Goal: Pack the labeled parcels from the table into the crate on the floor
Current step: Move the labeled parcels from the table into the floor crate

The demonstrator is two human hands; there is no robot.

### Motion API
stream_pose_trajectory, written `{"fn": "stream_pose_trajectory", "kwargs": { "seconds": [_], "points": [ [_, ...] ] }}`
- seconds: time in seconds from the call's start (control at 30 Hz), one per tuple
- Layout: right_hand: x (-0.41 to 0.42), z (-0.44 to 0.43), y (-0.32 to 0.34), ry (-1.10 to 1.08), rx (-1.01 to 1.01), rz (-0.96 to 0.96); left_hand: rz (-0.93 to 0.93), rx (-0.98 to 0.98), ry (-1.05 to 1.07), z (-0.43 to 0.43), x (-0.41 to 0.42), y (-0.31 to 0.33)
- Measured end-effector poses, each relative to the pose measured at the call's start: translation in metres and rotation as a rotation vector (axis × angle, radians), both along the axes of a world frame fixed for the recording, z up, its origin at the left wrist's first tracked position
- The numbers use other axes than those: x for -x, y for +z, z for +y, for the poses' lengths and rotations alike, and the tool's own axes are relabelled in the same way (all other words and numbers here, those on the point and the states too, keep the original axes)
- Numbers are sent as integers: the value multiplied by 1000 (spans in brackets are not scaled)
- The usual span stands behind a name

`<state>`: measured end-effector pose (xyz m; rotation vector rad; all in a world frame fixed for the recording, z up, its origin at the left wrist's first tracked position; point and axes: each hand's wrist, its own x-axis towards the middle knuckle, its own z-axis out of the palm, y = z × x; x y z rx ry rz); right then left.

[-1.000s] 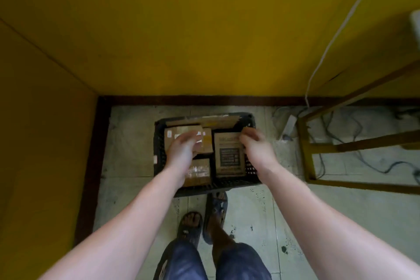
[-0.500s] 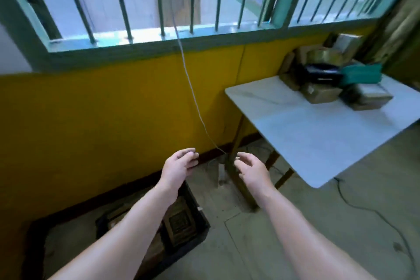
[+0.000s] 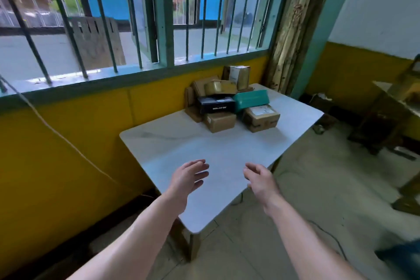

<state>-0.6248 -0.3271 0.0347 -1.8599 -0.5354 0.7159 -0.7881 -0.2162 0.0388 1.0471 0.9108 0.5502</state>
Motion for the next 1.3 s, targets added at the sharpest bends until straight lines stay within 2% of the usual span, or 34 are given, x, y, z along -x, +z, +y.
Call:
{"fn": "stream_pose_trajectory", "kwargs": {
  "seconds": [0.27, 0.57, 0.9, 1.17, 1.3],
  "points": [
    [-117, 29, -12, -26, 19, 27, 10, -4, -49, 28, -135, -17],
    [-288, 130, -19, -14, 153, -27, -34, 83, -10, 135, -310, -38],
    [-413, 224, -34, 66, 227, -14, 19, 160, 85, 211, -420, -62],
    [-525, 288, -63, 105, 263, -152, 207, 115, 248, 240, -488, -84],
    [-576, 308, -77, 225, 316, -70, 336, 149, 303, 238, -529, -91]
  ]
}}
